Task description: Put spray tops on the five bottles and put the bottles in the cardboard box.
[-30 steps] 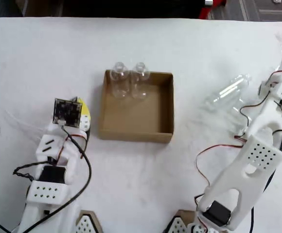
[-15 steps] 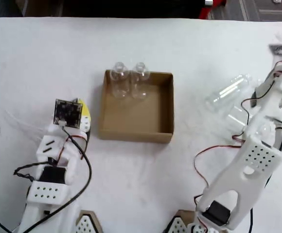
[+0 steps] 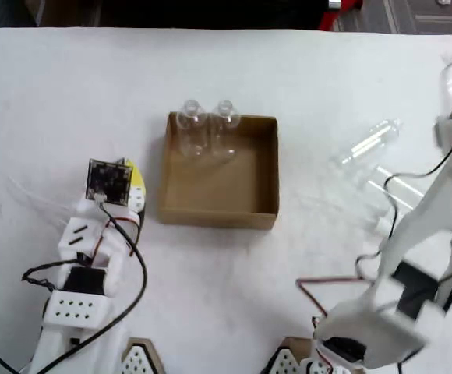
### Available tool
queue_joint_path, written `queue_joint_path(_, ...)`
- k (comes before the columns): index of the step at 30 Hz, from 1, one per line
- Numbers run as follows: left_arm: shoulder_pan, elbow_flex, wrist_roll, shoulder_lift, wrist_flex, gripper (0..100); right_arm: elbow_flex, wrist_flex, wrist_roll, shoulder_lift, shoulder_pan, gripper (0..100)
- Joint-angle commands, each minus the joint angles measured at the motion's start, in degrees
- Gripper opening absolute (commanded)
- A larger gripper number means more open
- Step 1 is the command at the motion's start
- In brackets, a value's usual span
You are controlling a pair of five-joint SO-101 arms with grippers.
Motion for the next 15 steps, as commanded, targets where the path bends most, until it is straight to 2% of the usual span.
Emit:
queue_joint_path(1,0.31,-0.62,-0.7,-0.92,-1.67,2,19.69,1.01,9.05,-16.31,-3.38,1.7)
queue_joint_path(4,0.31,-0.62,-0.7,-0.92,-1.67,2,38.42,-2.95,17.05,-26.51,-6.2,1.7)
queue_joint_path(9,0.22,-0.62,-0.7,-0.92,-1.67,2,67.69,-19.03,24.53,-40.92,-6.99,1.7)
queue_joint_path(15,0.22,-0.62,-0.7,-0.92,-1.67,2,95.21,-32.92,38.51,-52.35,-7.25,1.6)
